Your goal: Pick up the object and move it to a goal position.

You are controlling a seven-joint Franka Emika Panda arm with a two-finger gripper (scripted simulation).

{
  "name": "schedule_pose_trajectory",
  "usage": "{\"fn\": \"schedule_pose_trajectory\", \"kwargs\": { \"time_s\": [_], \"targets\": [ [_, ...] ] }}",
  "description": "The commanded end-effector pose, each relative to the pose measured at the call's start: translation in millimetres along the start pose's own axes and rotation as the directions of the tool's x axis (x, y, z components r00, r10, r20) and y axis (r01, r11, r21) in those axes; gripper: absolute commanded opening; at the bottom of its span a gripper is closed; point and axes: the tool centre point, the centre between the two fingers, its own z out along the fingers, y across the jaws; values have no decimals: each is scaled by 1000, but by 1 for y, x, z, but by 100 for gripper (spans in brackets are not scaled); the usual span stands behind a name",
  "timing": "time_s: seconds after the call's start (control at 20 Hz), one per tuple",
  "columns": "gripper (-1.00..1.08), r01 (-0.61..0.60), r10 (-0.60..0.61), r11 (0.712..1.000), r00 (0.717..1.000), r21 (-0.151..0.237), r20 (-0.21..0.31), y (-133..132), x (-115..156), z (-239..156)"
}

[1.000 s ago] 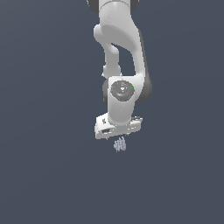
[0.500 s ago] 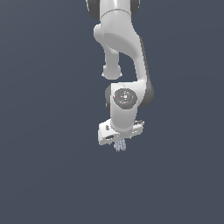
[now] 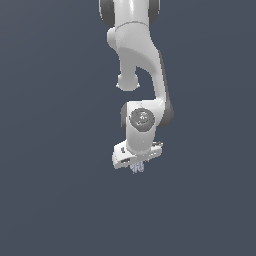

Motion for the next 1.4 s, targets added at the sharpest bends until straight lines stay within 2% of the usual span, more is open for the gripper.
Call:
{"fn": "schedule_pose_trajectory", "kwargs": {
  "time_s": [0.0, 0.35, 0.4, 1.0, 1.35],
  "targets": [
    [100, 1, -1, 1000, 1000, 0, 1, 0, -1, 13],
    [100, 2, -2, 1000, 1000, 0, 0, 0, 1, 23],
    [-100, 2, -2, 1000, 1000, 0, 0, 0, 1, 23],
    [-100, 2, -2, 1000, 1000, 0, 0, 2, 0, 23],
    [-100, 2, -2, 1000, 1000, 0, 0, 34, -11, 16]
  ]
}}
